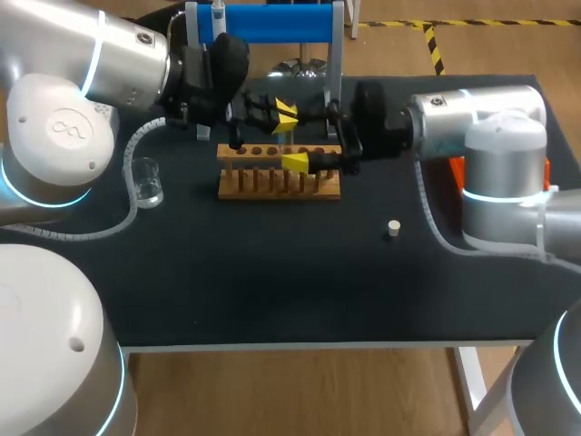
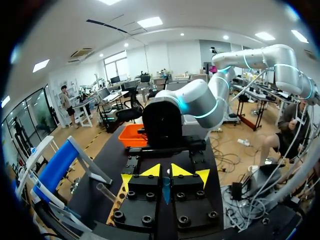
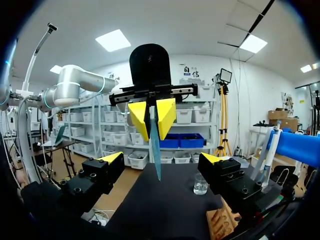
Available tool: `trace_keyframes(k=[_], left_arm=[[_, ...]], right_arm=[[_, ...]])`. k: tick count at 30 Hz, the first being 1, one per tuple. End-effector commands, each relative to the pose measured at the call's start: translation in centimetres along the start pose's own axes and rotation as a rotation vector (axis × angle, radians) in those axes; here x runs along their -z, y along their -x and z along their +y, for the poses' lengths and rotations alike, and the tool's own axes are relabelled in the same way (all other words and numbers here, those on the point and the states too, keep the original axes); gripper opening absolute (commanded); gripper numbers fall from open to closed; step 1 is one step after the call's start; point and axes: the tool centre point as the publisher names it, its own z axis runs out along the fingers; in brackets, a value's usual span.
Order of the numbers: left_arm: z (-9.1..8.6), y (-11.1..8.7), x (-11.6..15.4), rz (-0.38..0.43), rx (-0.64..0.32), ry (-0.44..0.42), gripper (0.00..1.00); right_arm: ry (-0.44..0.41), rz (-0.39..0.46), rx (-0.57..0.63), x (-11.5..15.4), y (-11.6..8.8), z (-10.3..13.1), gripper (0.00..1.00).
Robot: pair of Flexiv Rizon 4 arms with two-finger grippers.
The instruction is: Invert the test tube, pick up the pipette, mount the tip to pipette, aspirate from beaker and dispense into the tube, eject the tip, return the pipette, and cap with the stopper.
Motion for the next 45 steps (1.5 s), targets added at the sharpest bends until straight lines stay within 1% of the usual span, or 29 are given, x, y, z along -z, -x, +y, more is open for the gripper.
trace_keyframes(k=[1,2,9,11,14,17,18,20,21,23,30,37,41,43,45], left_arm=[[-0.02,0.03,0.09,0.002,0.0,0.002,0.0],[-0.02,0.03,0.09,0.002,0.0,0.002,0.0],[-0.02,0.03,0.09,0.002,0.0,0.002,0.0],[-0.02,0.03,0.09,0.002,0.0,0.002,0.0],[-0.02,0.03,0.09,0.002,0.0,0.002,0.0],[-0.02,0.03,0.09,0.002,0.0,0.002,0.0],[-0.02,0.03,0.09,0.002,0.0,0.002,0.0],[-0.02,0.03,0.09,0.002,0.0,0.002,0.0],[-0.02,0.03,0.09,0.002,0.0,0.002,0.0],[-0.02,0.03,0.09,0.002,0.0,0.002,0.0],[-0.02,0.03,0.09,0.002,0.0,0.002,0.0],[-0.02,0.03,0.09,0.002,0.0,0.002,0.0],[-0.02,0.03,0.09,0.002,0.0,0.002,0.0],[-0.02,0.03,0.09,0.002,0.0,0.002,0.0],[-0.02,0.03,0.09,0.002,0.0,0.002,0.0]], right_arm=[[-0.005,0.003,0.002,-0.54,0.02,0.23,1.0],[-0.006,0.005,0.003,-0.63,-0.02,0.26,0.98],[-0.006,0.015,0.004,-1.13,-0.26,0.4,0.94],[-0.006,0.018,0.005,-1.24,-0.33,0.47,0.89],[-0.007,0.021,0.007,-1.37,-0.42,0.57,0.85],[-0.007,0.023,0.009,-1.45,-0.49,0.64,0.75],[-0.007,0.024,0.009,-1.47,-0.52,0.66,0.69],[-0.008,0.025,0.009,-1.49,-0.57,0.68,0.63],[-0.008,0.026,0.01,-1.49,-0.59,0.69,0.57],[-0.009,0.027,0.01,-1.49,-0.6,0.7,0.5],[-0.008,0.031,0.013,-1.48,-0.72,0.85,0.44],[0.001,0.045,-0.006,-1.41,-0.82,0.94,0.41],[0.002,0.047,-0.009,-1.37,-0.93,0.94,0.35],[0.001,0.047,-0.01,-1.36,-0.95,0.92,0.22],[0.0,0.047,-0.012,-1.35,-0.96,0.91,0.13]])
